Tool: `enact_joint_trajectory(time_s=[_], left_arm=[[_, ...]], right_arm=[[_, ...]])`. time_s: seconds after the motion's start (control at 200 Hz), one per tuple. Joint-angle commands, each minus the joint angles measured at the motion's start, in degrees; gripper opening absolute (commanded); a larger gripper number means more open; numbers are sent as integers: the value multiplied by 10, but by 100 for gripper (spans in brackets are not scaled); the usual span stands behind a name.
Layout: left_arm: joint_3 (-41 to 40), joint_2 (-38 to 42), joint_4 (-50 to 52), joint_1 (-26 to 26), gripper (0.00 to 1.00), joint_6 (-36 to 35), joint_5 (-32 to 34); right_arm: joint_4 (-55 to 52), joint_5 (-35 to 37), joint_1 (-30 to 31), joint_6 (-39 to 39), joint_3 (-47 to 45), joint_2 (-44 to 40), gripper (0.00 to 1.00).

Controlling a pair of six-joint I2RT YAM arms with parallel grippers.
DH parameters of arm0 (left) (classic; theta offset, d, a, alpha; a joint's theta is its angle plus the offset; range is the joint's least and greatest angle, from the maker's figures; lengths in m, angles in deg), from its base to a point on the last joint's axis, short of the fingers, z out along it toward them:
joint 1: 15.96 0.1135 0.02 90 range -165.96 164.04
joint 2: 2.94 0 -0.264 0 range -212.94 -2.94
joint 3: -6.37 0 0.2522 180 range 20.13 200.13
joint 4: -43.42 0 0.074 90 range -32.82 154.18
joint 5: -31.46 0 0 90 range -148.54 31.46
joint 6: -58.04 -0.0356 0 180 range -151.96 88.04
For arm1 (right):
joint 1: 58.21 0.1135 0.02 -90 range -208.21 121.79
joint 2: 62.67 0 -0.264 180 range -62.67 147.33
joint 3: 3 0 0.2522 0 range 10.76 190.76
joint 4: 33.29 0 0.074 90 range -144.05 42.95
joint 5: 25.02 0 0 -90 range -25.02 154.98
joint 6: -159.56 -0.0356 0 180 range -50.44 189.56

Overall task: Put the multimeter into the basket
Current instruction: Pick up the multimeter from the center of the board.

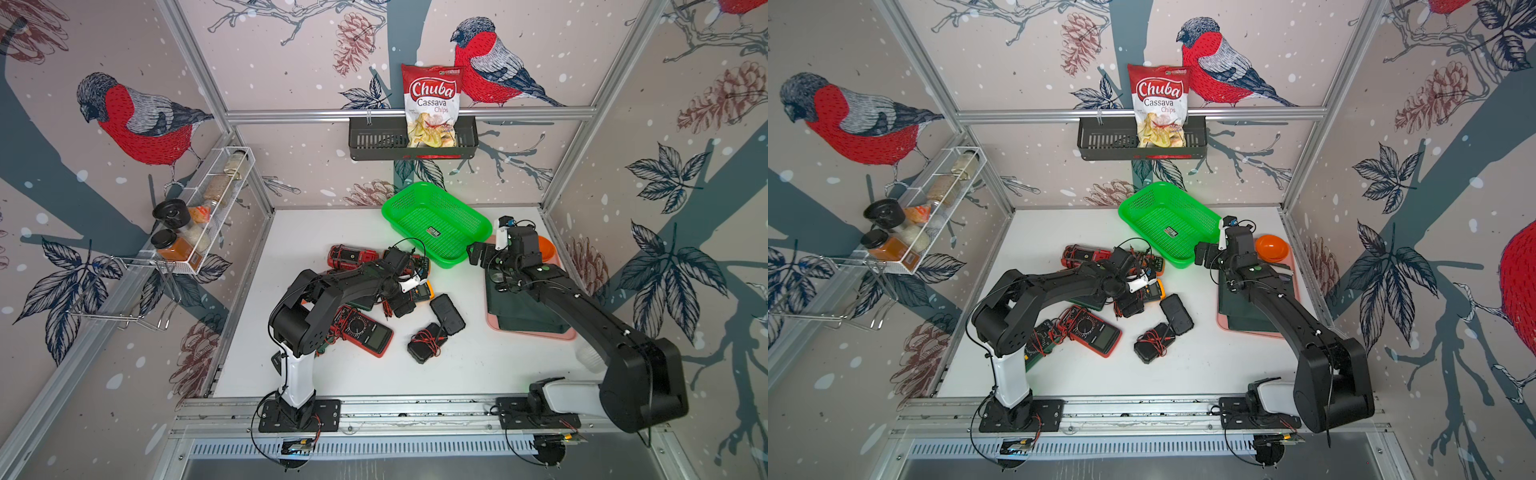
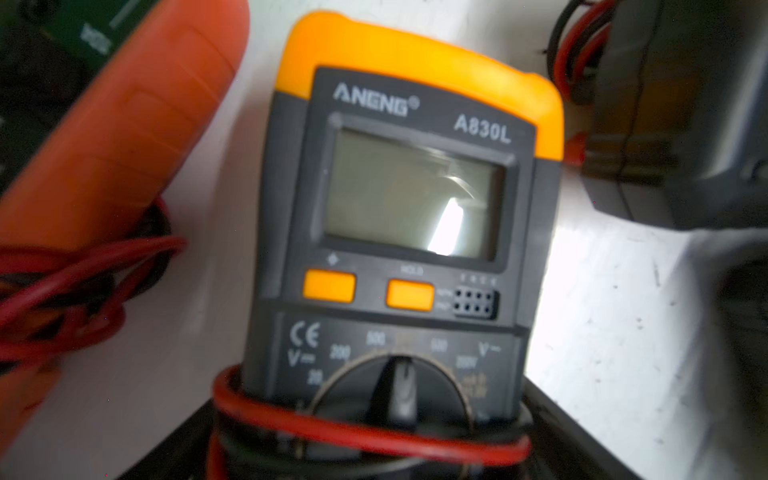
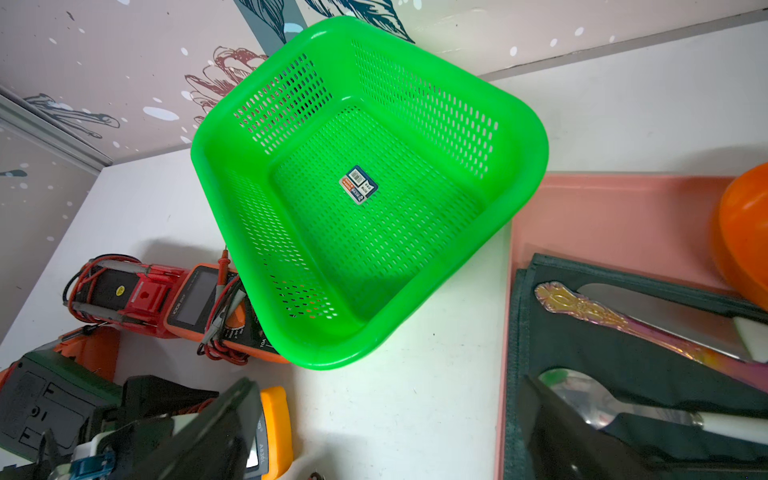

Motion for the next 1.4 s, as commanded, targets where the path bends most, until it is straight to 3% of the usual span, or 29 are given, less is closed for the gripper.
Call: enact_joint_trajectory(time_s=[0.0,0.15,0.31,0.57,0.795,1.031,1.391], left_arm=[[-10,5,12,-2,83,-4,31],[-17,24,-9,-2,23,2,32],[-31,70,-35,-2,0,17,22],[-77,196,-104,-2,0,107,34],[-92,252,-167,-1,0,215,50],[-78,254,-197,-1,0,259,43],[-55,235,-206,3,0,271,-6]], right_arm=[[0,14,10,-7,5,10,100],[-1,26,28,-27,11,25,100],[11,24,56,-59,7,24,100],[109,-61,68,-140,-47,-45,100],[277,-157,65,-228,-103,-100,100],[390,-242,79,-277,-99,-29,92],[425,-255,127,-270,-45,82,88]])
